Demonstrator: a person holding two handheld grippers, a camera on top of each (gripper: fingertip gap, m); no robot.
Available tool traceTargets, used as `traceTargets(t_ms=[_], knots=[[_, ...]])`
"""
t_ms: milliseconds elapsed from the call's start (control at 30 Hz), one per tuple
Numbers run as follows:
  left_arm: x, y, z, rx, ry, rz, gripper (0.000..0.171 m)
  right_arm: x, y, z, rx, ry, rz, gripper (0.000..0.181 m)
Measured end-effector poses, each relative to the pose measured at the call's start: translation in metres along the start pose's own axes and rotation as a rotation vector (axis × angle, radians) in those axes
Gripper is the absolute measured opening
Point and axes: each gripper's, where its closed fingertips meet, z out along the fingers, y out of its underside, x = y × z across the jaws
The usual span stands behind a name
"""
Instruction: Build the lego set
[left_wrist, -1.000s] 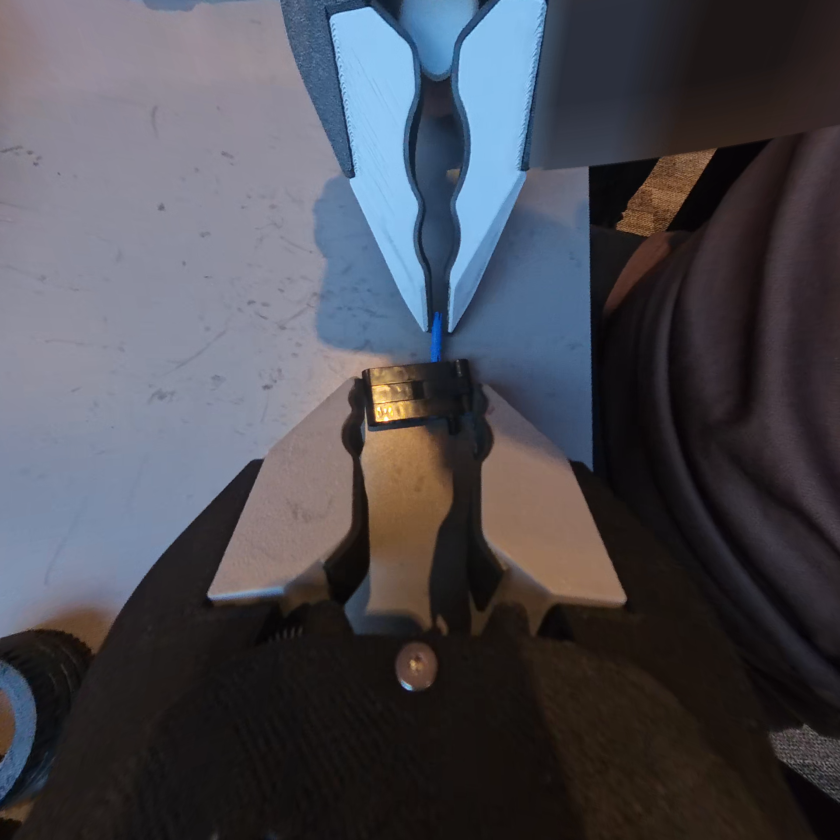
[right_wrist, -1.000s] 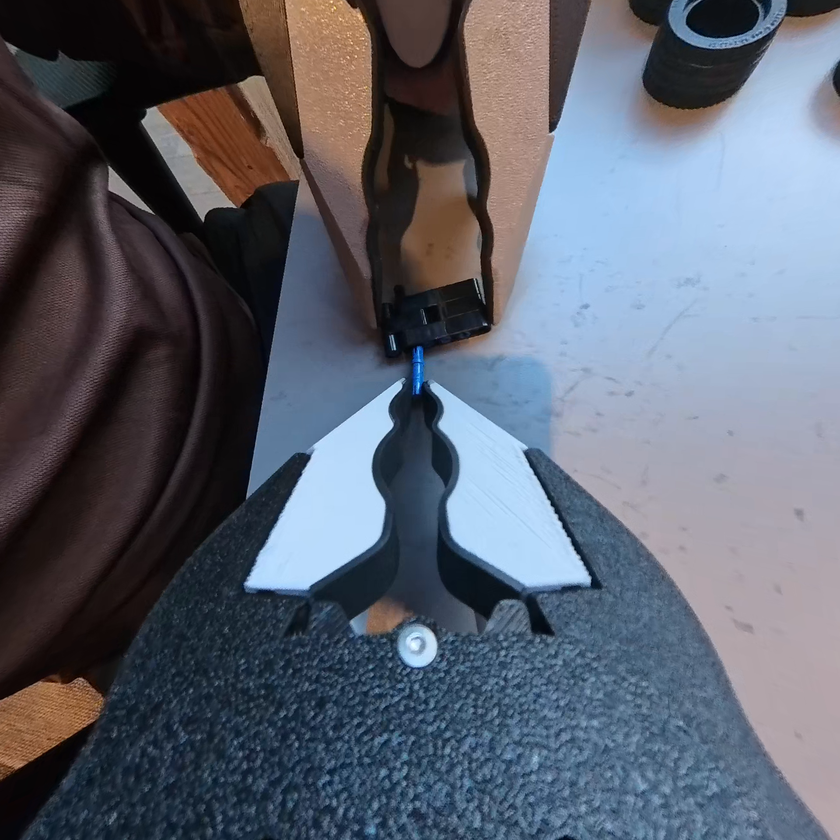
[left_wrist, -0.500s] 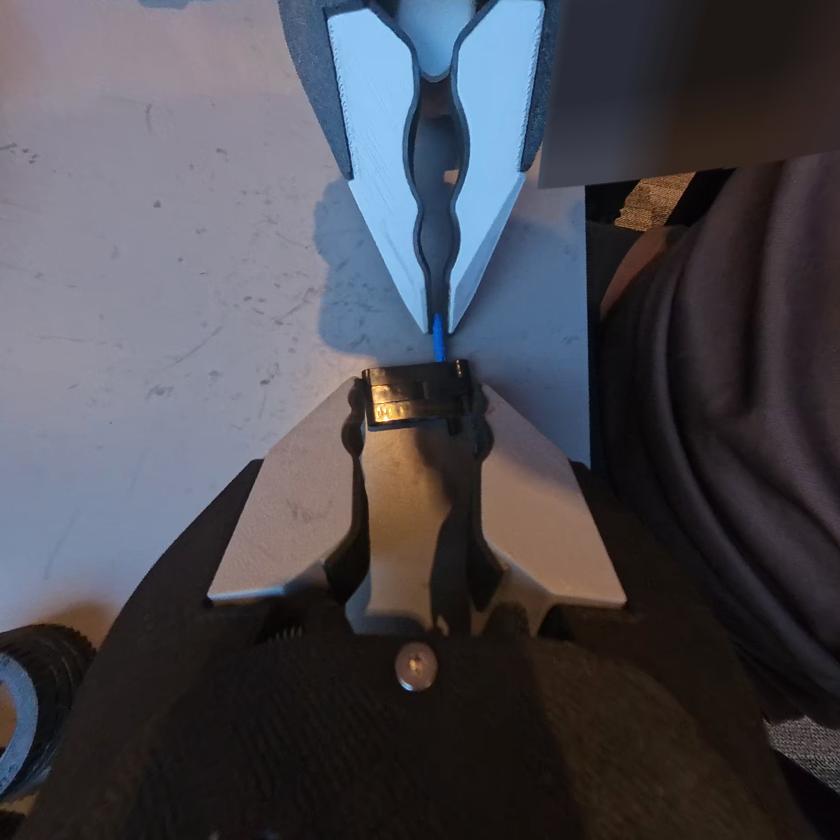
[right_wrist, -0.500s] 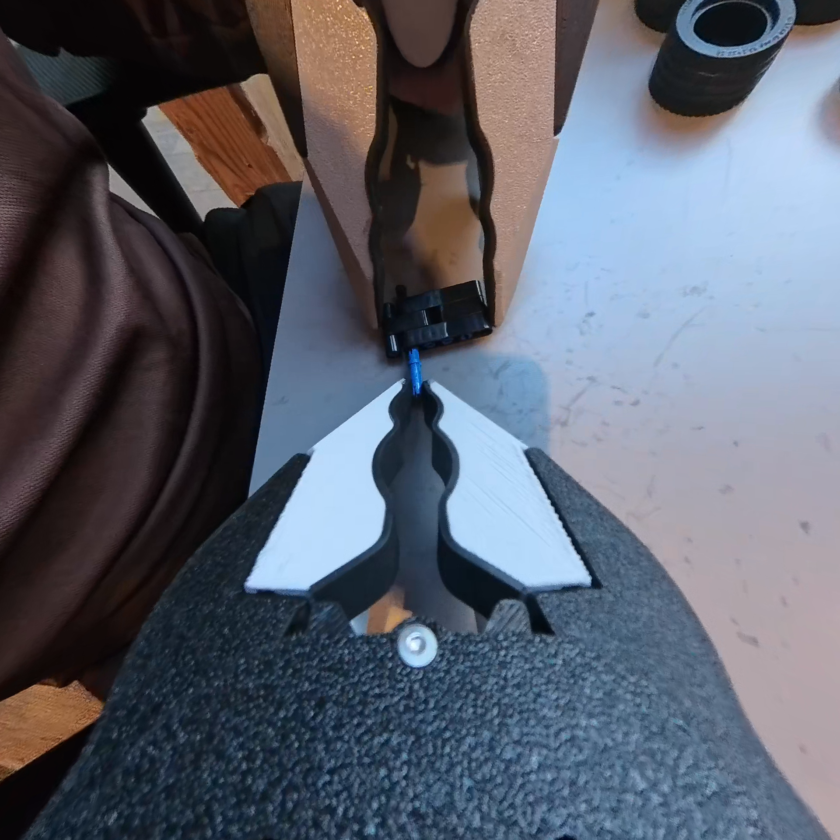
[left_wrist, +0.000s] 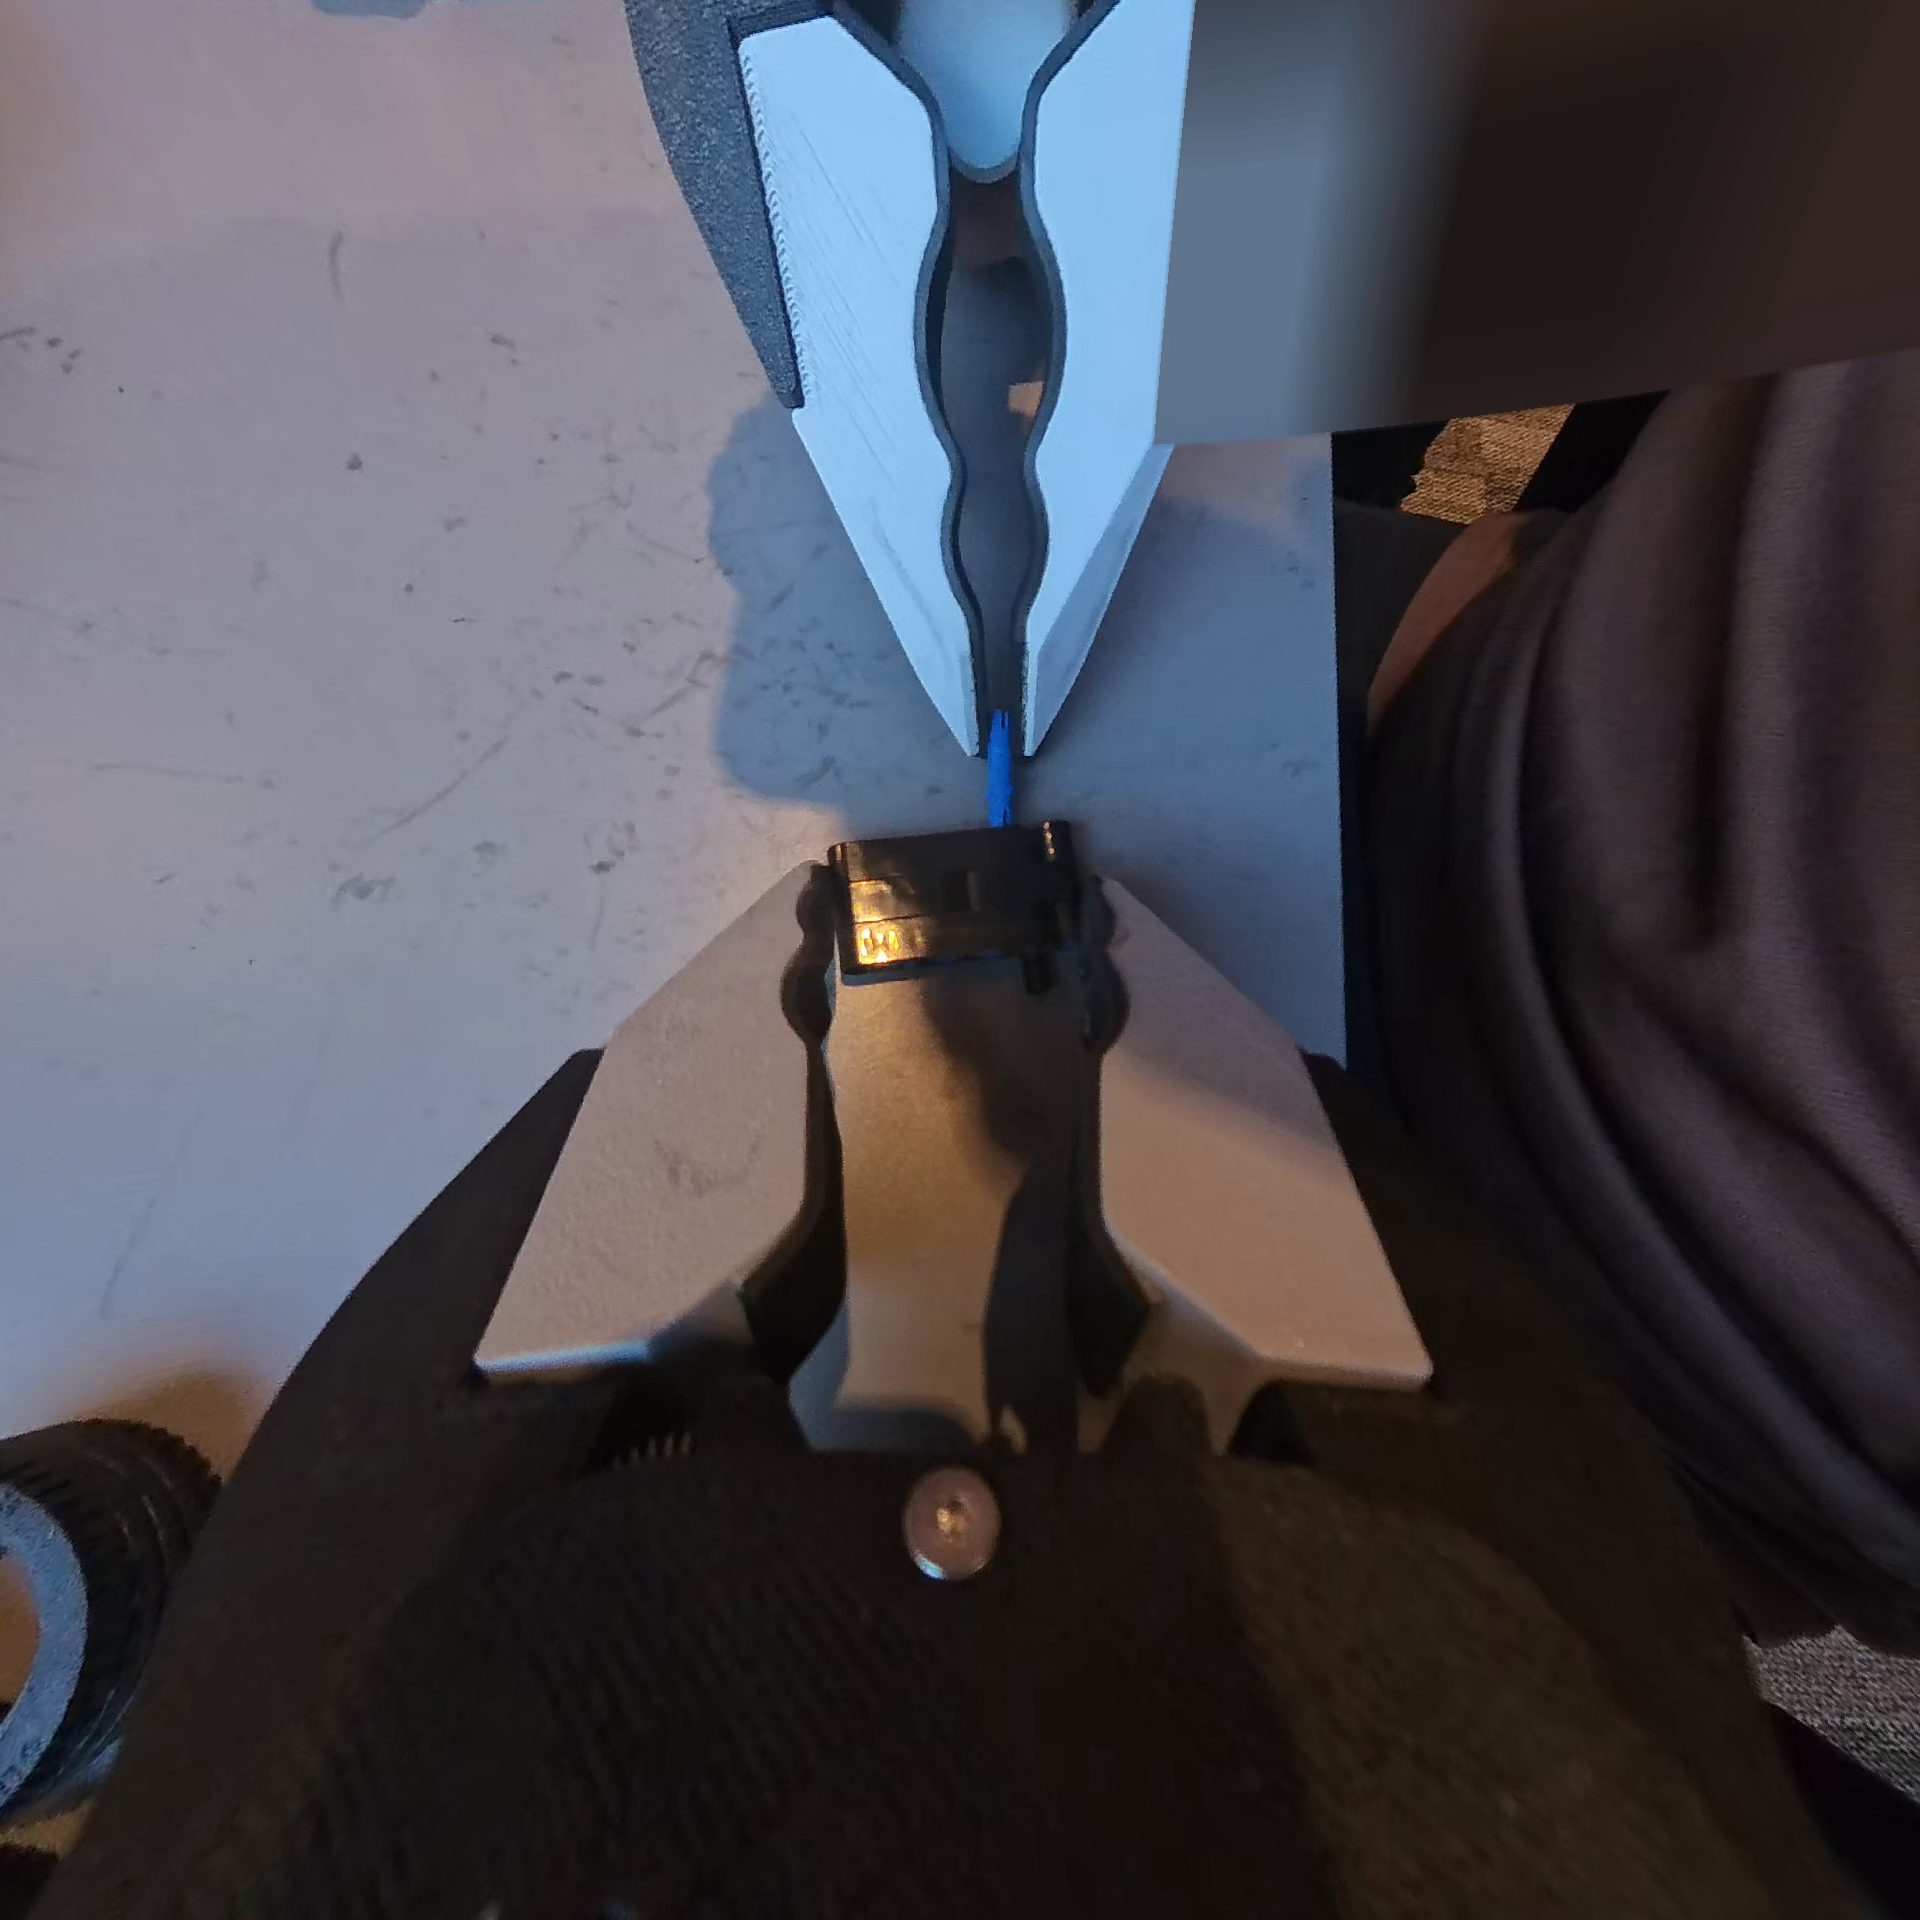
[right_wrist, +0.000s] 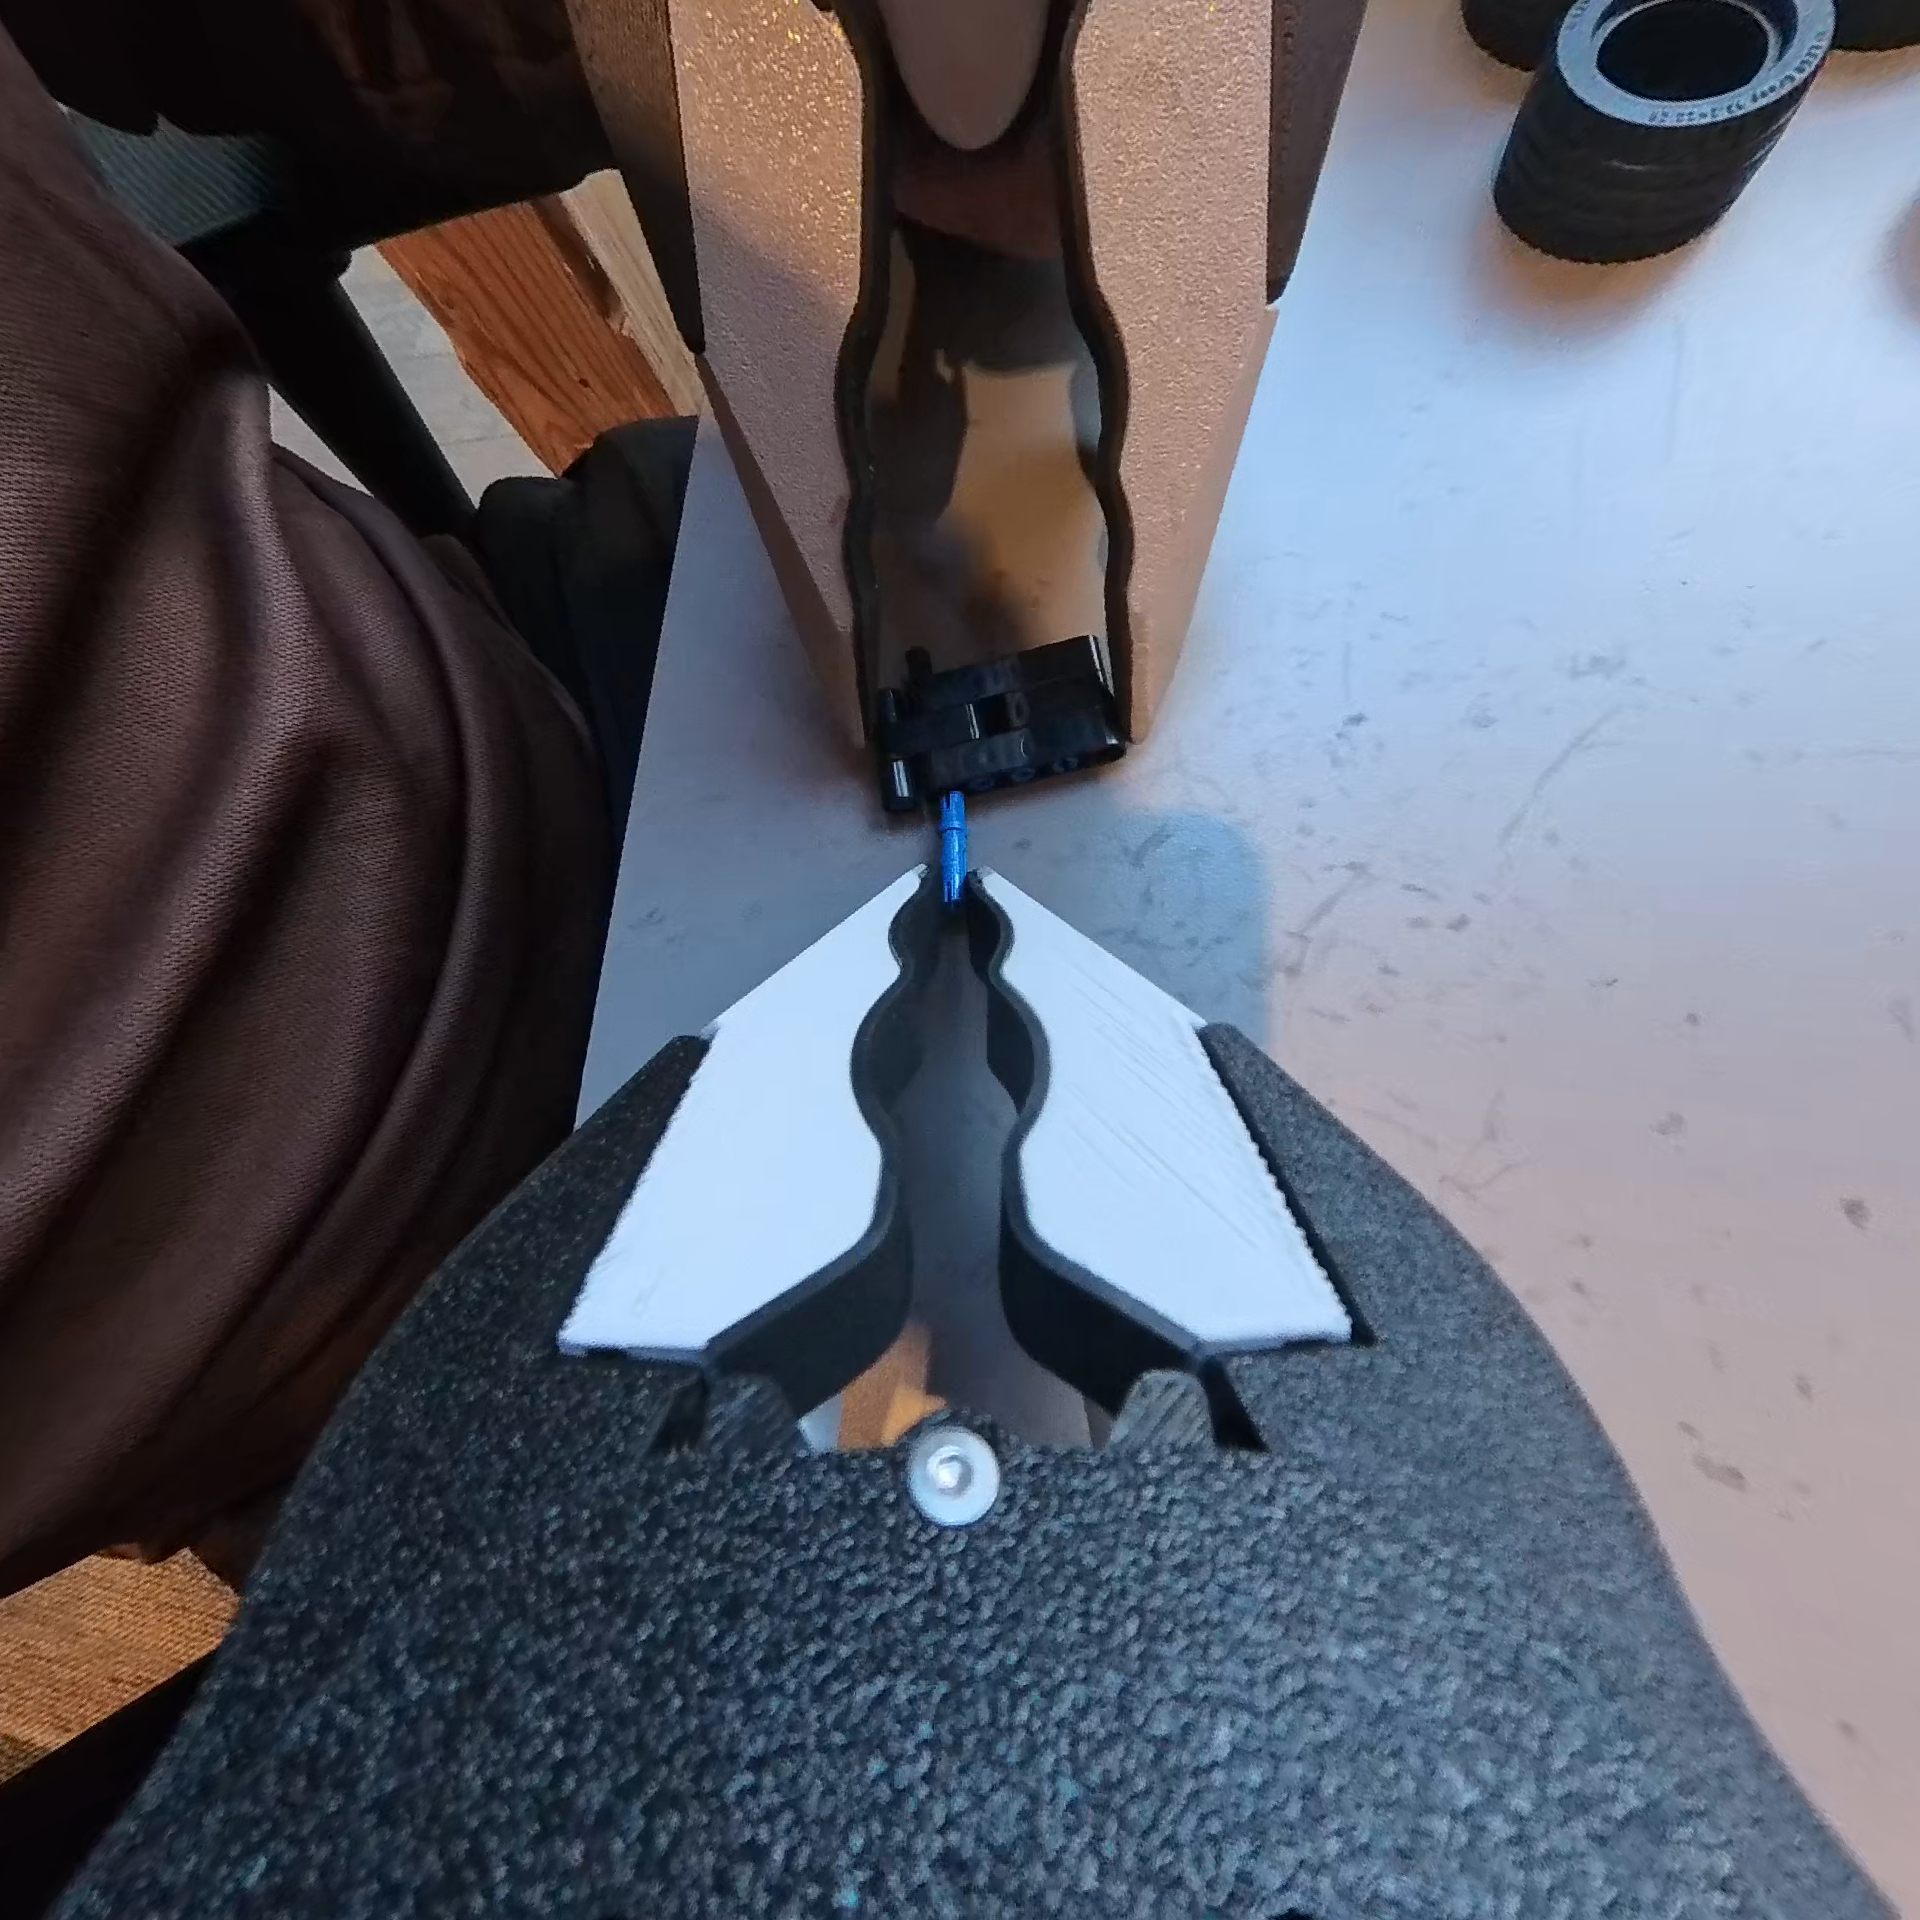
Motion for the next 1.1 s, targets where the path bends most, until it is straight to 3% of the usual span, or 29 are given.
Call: traceTargets(t_ms=[500, 733, 933, 1100], knots=[[-0.003, 0.0, 0.0, -0.004, -0.028, 0.006, 0.045, -0.001, -0.007, 0.008, 0.001, 0.083, -0.046, 0.003], [-0.016, 0.003, -0.003, -0.004, -0.152, -0.028, 0.046, 0.012, -0.012, 0.008, 0.035, 0.18, 0.117, 0.003], [-0.018, 0.004, -0.004, -0.007, -0.178, -0.032, 0.046, 0.008, -0.016, 0.011, 0.07, -0.022, 0.314, 0.003], [-0.023, 0.006, -0.008, -0.005, -0.207, -0.057, 0.046, 0.013, -0.02, 0.014, 0.088, 0.015, 0.352, 0.003]])
